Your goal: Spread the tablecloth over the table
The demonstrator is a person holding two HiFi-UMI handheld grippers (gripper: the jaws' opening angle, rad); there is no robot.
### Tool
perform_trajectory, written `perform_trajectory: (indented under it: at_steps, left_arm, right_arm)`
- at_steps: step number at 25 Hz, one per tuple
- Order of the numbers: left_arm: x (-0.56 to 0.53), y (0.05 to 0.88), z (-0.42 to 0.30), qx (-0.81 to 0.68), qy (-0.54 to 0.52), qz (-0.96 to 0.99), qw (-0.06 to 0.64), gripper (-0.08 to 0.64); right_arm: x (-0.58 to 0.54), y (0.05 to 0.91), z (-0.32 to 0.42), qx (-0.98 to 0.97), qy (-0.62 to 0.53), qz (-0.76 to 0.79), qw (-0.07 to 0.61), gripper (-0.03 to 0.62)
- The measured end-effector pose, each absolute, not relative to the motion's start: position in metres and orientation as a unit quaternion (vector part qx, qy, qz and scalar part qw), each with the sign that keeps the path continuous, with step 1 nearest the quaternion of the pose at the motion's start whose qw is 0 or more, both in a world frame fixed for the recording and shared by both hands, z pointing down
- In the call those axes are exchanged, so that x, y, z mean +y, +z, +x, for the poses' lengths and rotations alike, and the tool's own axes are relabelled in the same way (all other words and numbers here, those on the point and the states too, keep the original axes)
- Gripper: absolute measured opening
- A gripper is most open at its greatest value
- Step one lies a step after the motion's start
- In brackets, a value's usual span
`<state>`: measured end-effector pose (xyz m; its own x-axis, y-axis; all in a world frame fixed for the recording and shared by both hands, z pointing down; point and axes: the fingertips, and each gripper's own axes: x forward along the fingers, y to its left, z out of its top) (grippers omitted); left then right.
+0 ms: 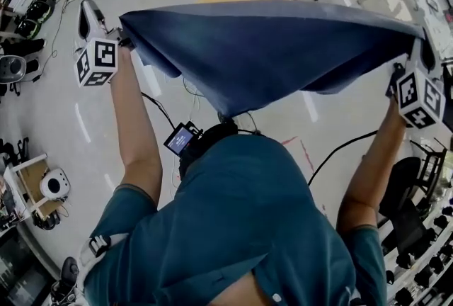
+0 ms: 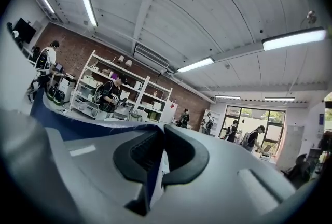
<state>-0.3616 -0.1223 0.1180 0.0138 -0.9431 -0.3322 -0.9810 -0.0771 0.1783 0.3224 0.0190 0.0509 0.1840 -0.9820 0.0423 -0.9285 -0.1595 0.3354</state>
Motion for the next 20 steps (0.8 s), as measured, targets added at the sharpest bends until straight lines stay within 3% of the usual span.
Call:
perform_trajectory:
  at_steps: [12,20]
  left_arm:
    - [-0.242,0.154,-0.342,0.662,0.142,-0.735,0.031,-0.002]
    - [-0.32,0.204,-0.32,0.68,0.091,-0.727,0.003,-0.002]
  right_arm:
    - [-0.102,0.109,0.358,-0.614,-0.036,0.771,0.164,0.012]
    - [-0.196,0.201,0.41,-0.619,0.022,0.76,0.195,0.012]
